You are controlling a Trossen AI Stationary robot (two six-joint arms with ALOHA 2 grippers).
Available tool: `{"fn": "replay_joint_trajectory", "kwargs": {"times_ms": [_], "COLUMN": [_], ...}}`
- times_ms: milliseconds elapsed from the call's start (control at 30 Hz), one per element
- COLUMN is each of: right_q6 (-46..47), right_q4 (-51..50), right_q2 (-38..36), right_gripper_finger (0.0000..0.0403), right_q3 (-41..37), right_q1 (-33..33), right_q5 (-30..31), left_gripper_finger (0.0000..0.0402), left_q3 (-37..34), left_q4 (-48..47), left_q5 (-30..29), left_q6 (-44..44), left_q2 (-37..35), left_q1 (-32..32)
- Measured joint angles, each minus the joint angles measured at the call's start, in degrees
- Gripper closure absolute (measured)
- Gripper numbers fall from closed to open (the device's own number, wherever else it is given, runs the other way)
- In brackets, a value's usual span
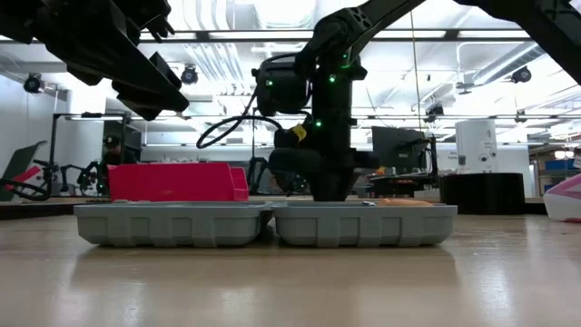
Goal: Prefit tool cases
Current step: Put the set of interchangeable screwdriver bits into the gray toolbox
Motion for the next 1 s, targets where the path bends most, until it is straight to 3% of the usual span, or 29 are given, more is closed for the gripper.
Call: {"fn": "replay_joint_trajectory", "kwargs": {"times_ms": [167, 500, 867, 1000], "right_q6": [-1.32, -2.2, -2.0, -2.25], "right_q4": [-0.94, -6.14, -8.47, -7.5], "right_q2": [-1.28, -4.31, -5.27, -5.22], "right_gripper_finger": [0.0379, 0.0403, 0.0402, 0.0382], "right_q3": [0.37, 2.1, 2.14, 2.13], "right_q1": [0.04, 3.25, 6.82, 5.28], "right_q5": [-0.14, -0.72, -1.54, -1.15], "left_gripper_finger": [0.0239, 0.0239, 0.0239, 0.0239], "left_q3": [0.0, 0.0, 0.0, 0.25], "left_q4": [-0.03, -0.05, -0.04, -0.1], "left_q5": [0.0, 0.02, 0.2, 0.61], "left_q6": [-0.01, -0.01, -0.01, -0.02], "left_q2": [0.0, -0.24, -0.31, -0.33], "left_q1": [0.01, 0.0, 0.0, 0.02]}}
